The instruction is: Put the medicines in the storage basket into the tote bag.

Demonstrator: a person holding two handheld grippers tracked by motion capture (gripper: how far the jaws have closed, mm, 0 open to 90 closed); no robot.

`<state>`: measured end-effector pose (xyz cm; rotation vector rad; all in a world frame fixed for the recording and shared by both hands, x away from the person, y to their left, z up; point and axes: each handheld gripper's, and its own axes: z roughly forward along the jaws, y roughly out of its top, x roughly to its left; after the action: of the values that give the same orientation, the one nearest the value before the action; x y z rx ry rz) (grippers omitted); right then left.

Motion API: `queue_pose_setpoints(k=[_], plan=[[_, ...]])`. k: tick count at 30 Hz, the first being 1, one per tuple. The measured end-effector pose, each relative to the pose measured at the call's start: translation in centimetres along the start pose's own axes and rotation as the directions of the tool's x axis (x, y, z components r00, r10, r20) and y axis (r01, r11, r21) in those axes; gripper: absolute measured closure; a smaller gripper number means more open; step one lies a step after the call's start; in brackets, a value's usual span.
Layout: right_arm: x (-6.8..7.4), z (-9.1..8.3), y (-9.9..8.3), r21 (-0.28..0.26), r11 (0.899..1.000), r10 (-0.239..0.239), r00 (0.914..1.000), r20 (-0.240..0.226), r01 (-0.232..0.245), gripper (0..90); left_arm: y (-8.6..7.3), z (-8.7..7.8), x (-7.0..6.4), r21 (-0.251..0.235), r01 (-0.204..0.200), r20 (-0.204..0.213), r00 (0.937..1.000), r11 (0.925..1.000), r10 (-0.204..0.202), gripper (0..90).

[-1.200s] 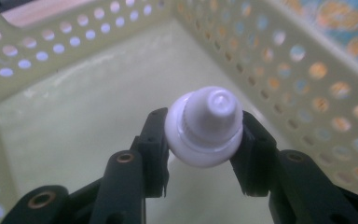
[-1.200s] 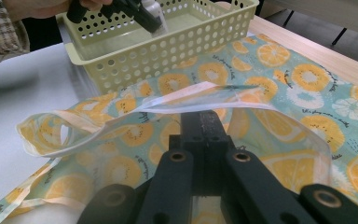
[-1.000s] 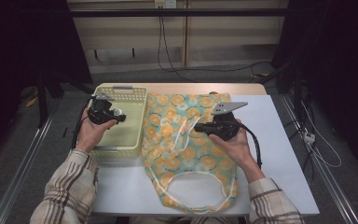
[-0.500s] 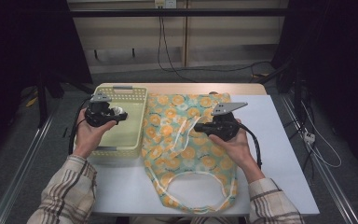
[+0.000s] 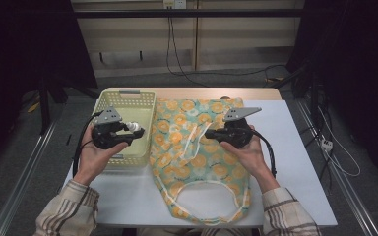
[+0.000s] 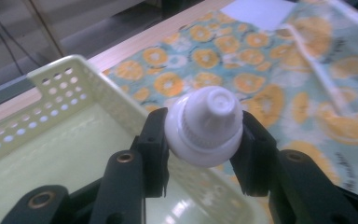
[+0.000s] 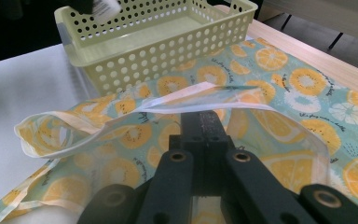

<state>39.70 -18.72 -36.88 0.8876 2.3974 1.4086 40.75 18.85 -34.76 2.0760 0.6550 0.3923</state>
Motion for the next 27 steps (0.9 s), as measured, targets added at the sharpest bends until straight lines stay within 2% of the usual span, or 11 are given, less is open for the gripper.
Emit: queue_pose_setpoints(k=[2,5,6,10,13,15,17,20,25,27], plan=[[0.0,0.0,0.0,-0.002,1.0,0.001,1.0,0.001,-0.001,90.0,0.1,-0.1,-0.9,0.001,-0.018,0.017,0.9997,0.9998,0.018,60.3],[0.0,0.1,0.0,0.001,1.0,-0.002,1.0,0.001,0.002,90.0,0.0,0.1,-2.1,-0.01,-0.022,0.041,0.9989,0.9997,0.022,60.2],[0.0,0.1,0.0,0.001,1.0,-0.001,1.0,0.002,0.001,90.0,-0.1,0.2,-2.4,-0.007,-0.028,0.037,0.9989,0.9996,0.028,60.2],[-0.1,0.1,0.0,0.003,1.0,0.001,1.0,0.004,-0.001,90.0,-0.4,0.8,-4.4,-0.011,-0.017,0.085,0.9962,0.9998,0.017,60.2],[-0.1,0.2,0.0,0.004,1.0,0.001,1.0,0.003,-0.001,90.0,-0.2,1.1,-5.6,-0.02,-0.043,0.104,0.9936,0.9989,0.045,60.2],[0.0,0.2,0.0,0.003,1.0,0.001,1.0,0.003,-0.001,90.0,-0.1,1.5,-6.6,-0.033,-0.022,0.136,0.9904,0.9992,0.026,60.2],[0.0,0.2,0.0,0.005,1.0,0.002,1.0,0.006,-0.003,90.0,0.1,1.6,-7.4,-0.038,-0.046,0.148,0.9876,0.9982,0.051,60.2],[0.0,0.2,0.0,0.007,1.0,0.002,1.0,0.007,-0.002,90.0,0.4,1.7,-8.8,-0.044,-0.051,0.178,0.9824,0.9977,0.058,60.2],[0.0,0.1,0.0,0.004,1.0,0.001,1.0,0.009,-0.001,90.0,1.3,1.9,-10.8,-0.073,-0.075,0.223,0.9708,0.9946,0.089,60.2],[0.0,0.1,0.1,0.004,1.0,0.002,1.0,0.009,-0.002,90.0,1.6,2.1,-11.7,-0.072,-0.097,0.232,0.9663,0.9927,0.111,60.2]])
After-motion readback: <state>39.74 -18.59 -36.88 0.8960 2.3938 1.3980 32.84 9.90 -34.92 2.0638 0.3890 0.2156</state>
